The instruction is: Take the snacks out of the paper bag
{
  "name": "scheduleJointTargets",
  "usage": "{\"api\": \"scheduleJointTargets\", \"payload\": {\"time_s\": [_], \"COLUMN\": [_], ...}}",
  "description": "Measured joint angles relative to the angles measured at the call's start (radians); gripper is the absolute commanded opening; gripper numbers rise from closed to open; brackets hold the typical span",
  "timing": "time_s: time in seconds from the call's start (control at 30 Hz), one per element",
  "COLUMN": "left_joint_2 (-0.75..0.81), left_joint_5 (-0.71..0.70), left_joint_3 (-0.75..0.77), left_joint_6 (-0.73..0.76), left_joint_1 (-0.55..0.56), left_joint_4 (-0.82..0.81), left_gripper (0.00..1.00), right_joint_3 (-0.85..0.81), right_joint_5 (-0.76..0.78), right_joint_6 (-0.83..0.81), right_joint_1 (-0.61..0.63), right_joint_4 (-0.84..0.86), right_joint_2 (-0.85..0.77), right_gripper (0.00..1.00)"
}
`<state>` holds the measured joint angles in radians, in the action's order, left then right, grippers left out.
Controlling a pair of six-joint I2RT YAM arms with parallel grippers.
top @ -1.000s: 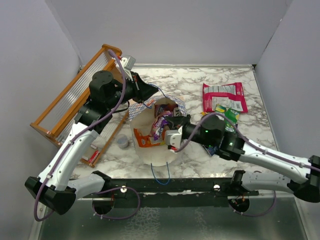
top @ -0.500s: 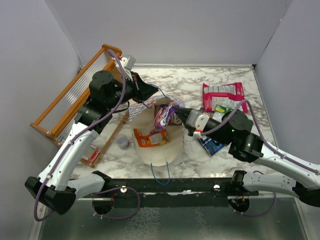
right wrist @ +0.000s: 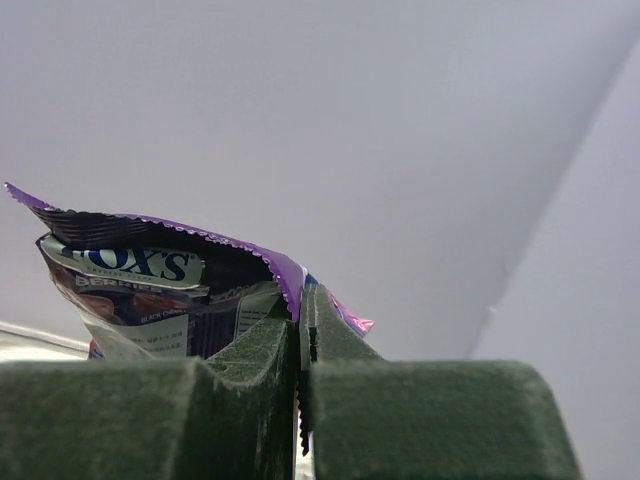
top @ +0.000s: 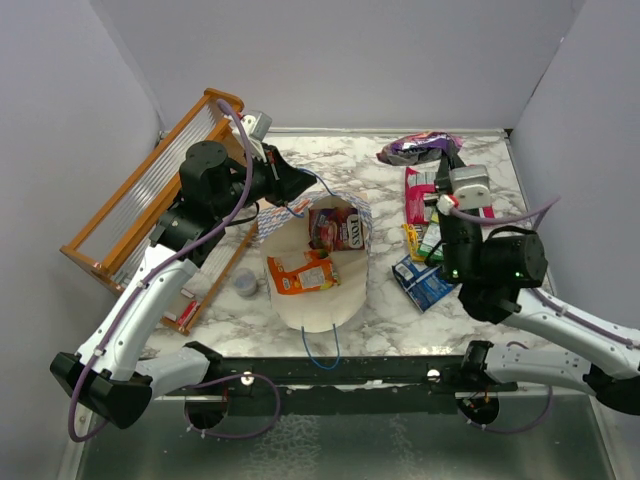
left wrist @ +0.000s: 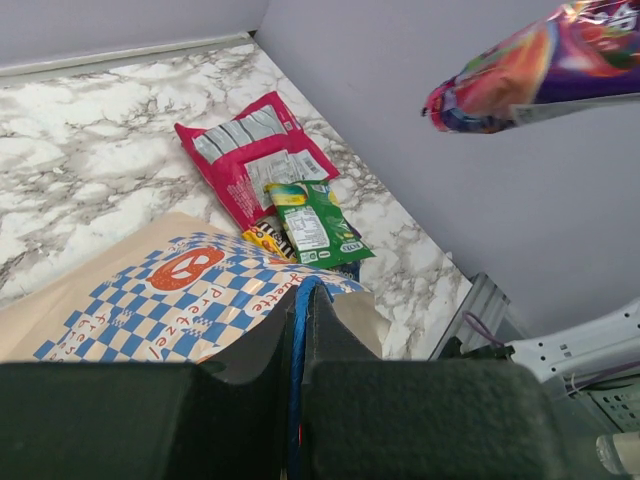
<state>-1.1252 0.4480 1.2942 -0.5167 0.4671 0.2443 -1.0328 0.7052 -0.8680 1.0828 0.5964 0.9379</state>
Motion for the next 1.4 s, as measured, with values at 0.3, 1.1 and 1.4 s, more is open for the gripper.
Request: {"api": "scheduleJointTargets", "payload": {"time_s": [0.3, 1.1, 1.4], "left_joint_2": [-0.002, 0.000, 0.008], "left_joint_5": [0.000, 0.001, 0.001], "left_joint_3": [0.002, 0.003, -0.001], "left_joint_6": [0.000, -0.010, -0.011], "left_joint_1": [0.000, 0.000, 0.000], "left_joint_4": [0.002, -0.003, -0.002], "left_gripper": [0.00, 0.00, 0.00], "right_joint_3": [0.053, 0.249, 0.257], "right_joint_5": [0.086, -0.046, -0.219], "right_joint_6": [0.158, 0.788, 0.867], "right_joint_1": [-0.373, -0.920, -0.863], "right_joint_4": [-0.124, -0.557, -0.582], "right_joint_2": [0.072, 0.343, 0.459], "right_gripper": [0.01, 0.04, 0.21]}}
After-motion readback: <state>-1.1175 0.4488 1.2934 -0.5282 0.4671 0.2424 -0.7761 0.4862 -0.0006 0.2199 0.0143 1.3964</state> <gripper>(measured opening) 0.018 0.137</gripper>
